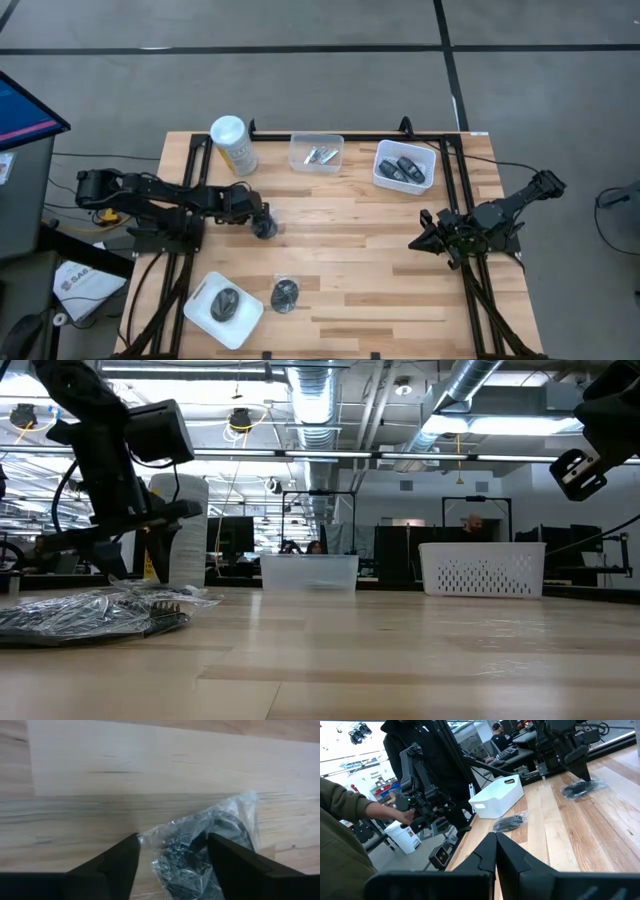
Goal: Pick & Place Travel size toiletries
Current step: Put the black hairbrush into the white bin
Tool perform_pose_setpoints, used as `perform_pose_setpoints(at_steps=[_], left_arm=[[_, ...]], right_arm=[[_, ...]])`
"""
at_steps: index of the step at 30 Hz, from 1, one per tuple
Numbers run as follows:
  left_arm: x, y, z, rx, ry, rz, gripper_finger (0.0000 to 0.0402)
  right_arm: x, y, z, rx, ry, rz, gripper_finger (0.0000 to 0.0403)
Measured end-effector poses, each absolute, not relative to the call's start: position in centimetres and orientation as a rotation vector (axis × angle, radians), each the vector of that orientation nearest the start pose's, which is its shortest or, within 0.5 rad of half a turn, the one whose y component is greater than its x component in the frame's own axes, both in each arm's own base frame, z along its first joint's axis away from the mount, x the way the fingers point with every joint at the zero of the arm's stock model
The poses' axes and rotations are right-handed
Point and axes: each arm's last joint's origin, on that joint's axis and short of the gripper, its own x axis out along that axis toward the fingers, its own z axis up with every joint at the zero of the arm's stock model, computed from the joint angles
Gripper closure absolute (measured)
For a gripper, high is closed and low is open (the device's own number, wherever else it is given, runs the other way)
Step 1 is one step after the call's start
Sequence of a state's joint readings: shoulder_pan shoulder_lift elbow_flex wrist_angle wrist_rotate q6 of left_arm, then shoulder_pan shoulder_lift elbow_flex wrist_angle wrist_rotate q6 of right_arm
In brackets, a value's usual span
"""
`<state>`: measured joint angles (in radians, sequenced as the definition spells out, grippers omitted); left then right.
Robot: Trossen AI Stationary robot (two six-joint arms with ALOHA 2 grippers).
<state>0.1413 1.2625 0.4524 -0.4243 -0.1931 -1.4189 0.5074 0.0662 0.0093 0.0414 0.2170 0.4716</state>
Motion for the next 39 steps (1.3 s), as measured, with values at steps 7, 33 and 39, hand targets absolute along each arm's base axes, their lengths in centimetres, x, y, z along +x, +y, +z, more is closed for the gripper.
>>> perform_pose_setpoints(at_steps=[7, 33, 39], left_arm=[[18.3, 3.2, 12.8, -1.172, 0.778, 1.105, 0.0286], [18.1, 0.9, 19.1, -1.251, 0.463, 0.627, 0.0401], [17.1, -2.2, 22.8, -1.307, 0.393, 0.208, 0.0401]], right_arm=[[9.1, 4.3, 16.5, 0.462, 0.083, 0.281, 0.0403], [9.1, 4.3, 16.5, 0.462, 0.083, 0.282, 0.0403], [9.1, 4.3, 16.5, 0.462, 0.083, 0.281, 0.0403]])
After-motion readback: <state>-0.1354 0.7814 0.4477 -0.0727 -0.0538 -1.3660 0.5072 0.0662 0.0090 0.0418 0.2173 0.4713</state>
